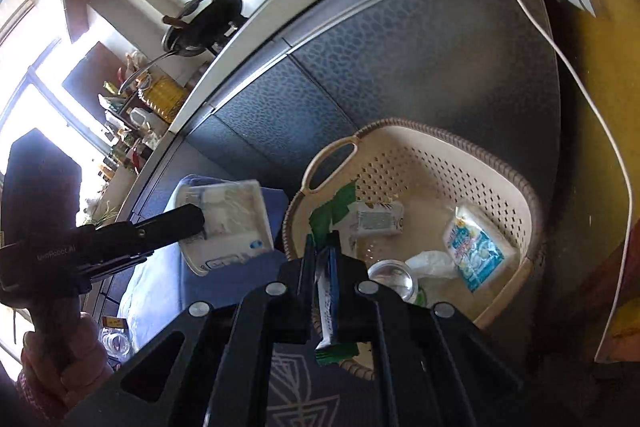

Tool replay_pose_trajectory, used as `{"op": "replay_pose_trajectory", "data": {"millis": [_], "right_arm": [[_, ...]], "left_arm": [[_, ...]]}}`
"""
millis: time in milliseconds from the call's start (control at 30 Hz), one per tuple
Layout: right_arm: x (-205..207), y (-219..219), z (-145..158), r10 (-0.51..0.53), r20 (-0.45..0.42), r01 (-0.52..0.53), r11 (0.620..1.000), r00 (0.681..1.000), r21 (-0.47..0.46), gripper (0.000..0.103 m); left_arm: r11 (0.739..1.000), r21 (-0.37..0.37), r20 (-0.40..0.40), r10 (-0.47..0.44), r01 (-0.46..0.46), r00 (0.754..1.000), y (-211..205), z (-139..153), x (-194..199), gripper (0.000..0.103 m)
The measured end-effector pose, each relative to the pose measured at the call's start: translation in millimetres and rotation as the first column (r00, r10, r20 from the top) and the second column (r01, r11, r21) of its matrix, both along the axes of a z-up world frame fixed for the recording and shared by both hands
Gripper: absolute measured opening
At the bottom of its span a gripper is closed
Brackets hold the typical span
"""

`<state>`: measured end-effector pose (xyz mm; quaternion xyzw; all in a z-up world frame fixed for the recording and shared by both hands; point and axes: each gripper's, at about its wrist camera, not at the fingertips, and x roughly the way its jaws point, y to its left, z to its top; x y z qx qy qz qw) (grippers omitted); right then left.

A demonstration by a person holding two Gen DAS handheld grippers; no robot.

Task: Collect trash
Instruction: 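Carry cup and wrapper over the wicker basket and open both grippers, then move both open grippers back over the table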

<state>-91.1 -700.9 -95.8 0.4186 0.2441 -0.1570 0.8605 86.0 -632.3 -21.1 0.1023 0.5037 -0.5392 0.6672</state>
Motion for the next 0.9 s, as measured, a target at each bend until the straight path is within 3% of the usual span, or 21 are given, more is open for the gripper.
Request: {"op": "replay_pose_trajectory", "data": {"millis": [100, 167, 233, 300, 467, 600, 733, 900], "right_arm": [[-2, -10, -20, -0.037, 0.015, 0.036, 0.997, 0.999, 0.073, 0.013], [-4, -12, -29, -0.058, 0.013, 0.056, 0.995, 0.998, 0.088, 0.025], [-6, -13, -33, -0.079, 0.004, 0.078, 0.993, 0.997, 0.087, 0.046], [-11, -13, -33, -0.103, 0.005, 0.102, 0.992, 0.995, 0.078, 0.05], [-22, -13, -24, -0.146, 0.023, 0.144, 0.987, 0.989, 0.073, 0.054], [-29, 0, -4, -0.147, 0.063, 0.143, 0.987, 0.987, 0.067, 0.054], [-26, 24, 20, -0.093, 0.093, 0.089, 0.995, 0.991, 0.042, 0.055], [-3, 65, 46, 0.047, 0.105, -0.05, 0.999, 0.993, 0.019, 0.055]], "left_arm": [[0.999, 0.052, -0.001, -0.01, 0.01, 1.0, -19, -21, 2, 0.014], [0.998, 0.063, -0.001, 0.003, -0.003, 1.0, -25, -27, 5, 0.023], [0.998, 0.061, -0.005, 0.016, -0.016, 1.0, -25, -29, 8, 0.033], [0.999, 0.048, -0.006, 0.023, -0.022, 1.0, -23, -26, 9, 0.034], [1.0, 0.008, 0.012, 0.029, -0.029, 1.0, 1, -7, 0, 0.034], [0.998, -0.063, 0.092, 0.026, -0.02, 0.995, 46, 21, -19, 0.034], [0.992, -0.121, 0.17, 0.052, -0.032, 0.984, 109, 42, -36, 0.034], [0.981, -0.163, 0.246, 0.148, -0.109, 0.958, 205, 53, -44, 0.034]]}}
